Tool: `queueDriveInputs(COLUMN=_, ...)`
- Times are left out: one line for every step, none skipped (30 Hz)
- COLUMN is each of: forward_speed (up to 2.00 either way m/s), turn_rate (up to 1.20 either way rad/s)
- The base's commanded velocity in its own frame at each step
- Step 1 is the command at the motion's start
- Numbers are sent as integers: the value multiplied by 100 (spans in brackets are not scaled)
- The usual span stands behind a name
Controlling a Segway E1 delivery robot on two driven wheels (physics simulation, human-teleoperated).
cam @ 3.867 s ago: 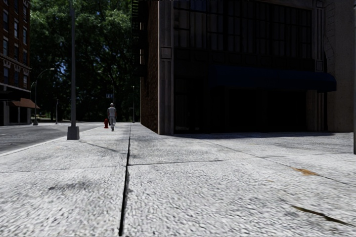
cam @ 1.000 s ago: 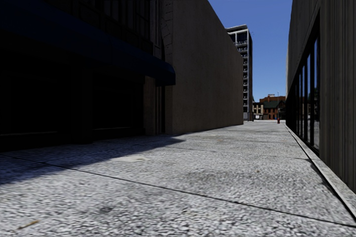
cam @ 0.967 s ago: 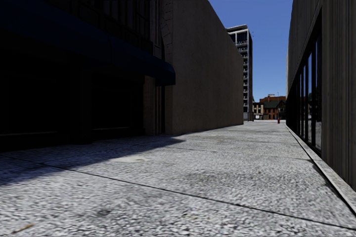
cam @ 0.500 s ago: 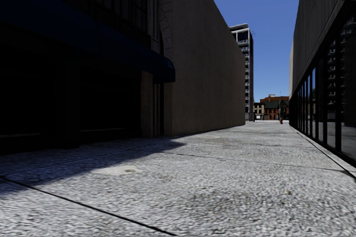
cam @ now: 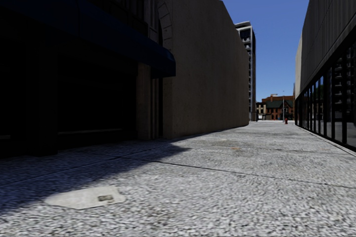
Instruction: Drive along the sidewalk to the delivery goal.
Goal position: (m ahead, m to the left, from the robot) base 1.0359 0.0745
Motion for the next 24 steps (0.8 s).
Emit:
queueDriveInputs(forward_speed=196, turn_rate=26)
queueDriveInputs(forward_speed=185, turn_rate=27)
queueDriveInputs(forward_speed=169, turn_rate=27)
queueDriveInputs(forward_speed=156, turn_rate=27)
queueDriveInputs(forward_speed=156, turn_rate=27)
queueDriveInputs(forward_speed=142, turn_rate=30)
queueDriveInputs(forward_speed=135, turn_rate=32)
queueDriveInputs(forward_speed=129, turn_rate=36)
queueDriveInputs(forward_speed=125, turn_rate=38)
queueDriveInputs(forward_speed=125, turn_rate=38)
queueDriveInputs(forward_speed=120, turn_rate=38)
queueDriveInputs(forward_speed=115, turn_rate=38)
queueDriveInputs(forward_speed=111, turn_rate=38)
queueDriveInputs(forward_speed=110, turn_rate=38)
queueDriveInputs(forward_speed=110, turn_rate=38)
queueDriveInputs(forward_speed=110, turn_rate=28)
queueDriveInputs(forward_speed=109, turn_rate=6)
queueDriveInputs(forward_speed=106, turn_rate=0)
queueDriveInputs(forward_speed=101, turn_rate=0)
queueDriveInputs(forward_speed=101, turn_rate=0)
queueDriveInputs(forward_speed=94, turn_rate=0)
queueDriveInputs(forward_speed=88, turn_rate=0)
queueDriveInputs(forward_speed=21, turn_rate=0)
queueDriveInputs(forward_speed=21, turn_rate=0)
